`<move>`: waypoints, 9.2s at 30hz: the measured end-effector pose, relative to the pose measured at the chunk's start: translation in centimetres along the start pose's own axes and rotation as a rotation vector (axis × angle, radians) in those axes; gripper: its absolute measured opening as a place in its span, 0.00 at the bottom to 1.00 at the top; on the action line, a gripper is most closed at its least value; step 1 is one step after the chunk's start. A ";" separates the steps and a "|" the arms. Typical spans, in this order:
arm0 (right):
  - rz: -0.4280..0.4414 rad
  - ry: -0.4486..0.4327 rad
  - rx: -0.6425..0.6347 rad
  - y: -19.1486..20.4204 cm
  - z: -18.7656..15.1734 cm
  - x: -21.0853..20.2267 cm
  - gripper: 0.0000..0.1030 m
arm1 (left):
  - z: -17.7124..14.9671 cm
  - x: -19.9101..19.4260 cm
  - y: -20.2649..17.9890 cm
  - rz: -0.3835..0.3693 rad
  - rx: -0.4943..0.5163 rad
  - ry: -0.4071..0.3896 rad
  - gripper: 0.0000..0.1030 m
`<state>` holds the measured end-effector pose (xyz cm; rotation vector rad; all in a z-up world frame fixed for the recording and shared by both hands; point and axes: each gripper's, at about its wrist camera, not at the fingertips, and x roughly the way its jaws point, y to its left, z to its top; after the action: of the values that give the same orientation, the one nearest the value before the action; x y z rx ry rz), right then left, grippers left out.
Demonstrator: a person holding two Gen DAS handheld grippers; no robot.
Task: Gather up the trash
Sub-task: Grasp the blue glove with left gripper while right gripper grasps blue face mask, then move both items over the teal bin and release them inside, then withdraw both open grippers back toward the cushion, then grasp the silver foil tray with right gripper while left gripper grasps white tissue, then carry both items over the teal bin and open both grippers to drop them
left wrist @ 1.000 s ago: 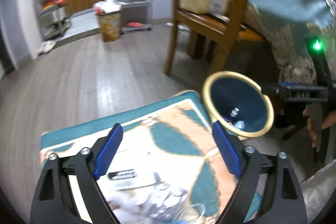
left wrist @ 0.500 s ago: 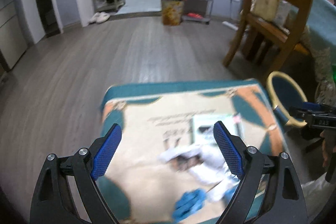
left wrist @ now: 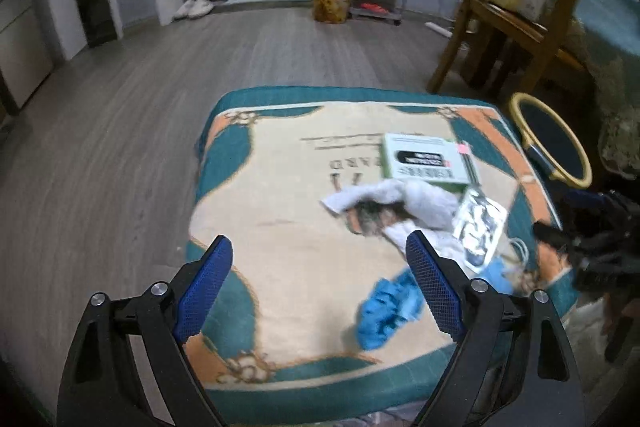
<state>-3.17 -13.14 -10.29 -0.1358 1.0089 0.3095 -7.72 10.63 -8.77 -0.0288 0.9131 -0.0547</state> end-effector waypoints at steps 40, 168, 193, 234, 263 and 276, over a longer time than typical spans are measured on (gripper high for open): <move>0.107 -0.062 0.077 -2.1 3.1 -1.3 0.08 | 3.5 0.9 -7.3 -0.168 0.220 0.029 0.04; 0.014 0.219 0.226 -1.1 2.6 6.9 0.94 | 7.6 -1.1 3.4 0.109 -0.046 -0.078 0.86; -0.044 0.238 0.162 0.7 2.7 9.2 0.67 | 7.8 2.6 1.1 0.050 0.044 0.009 0.86; 0.174 -0.018 0.104 -14.6 12.7 -1.6 0.67 | 9.9 6.2 -13.2 -0.115 0.279 0.132 0.26; -0.024 0.045 0.562 -37.7 5.9 1.0 0.67 | 13.7 14.7 -37.3 -0.373 0.486 0.067 0.26; 0.008 0.021 0.608 -38.1 5.6 1.2 0.67 | 13.9 17.0 -39.1 -0.302 0.519 0.020 0.61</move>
<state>14.06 -47.63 -9.52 0.4161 1.0849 -0.0009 12.29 -29.35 -11.76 0.3172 0.8862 -0.5710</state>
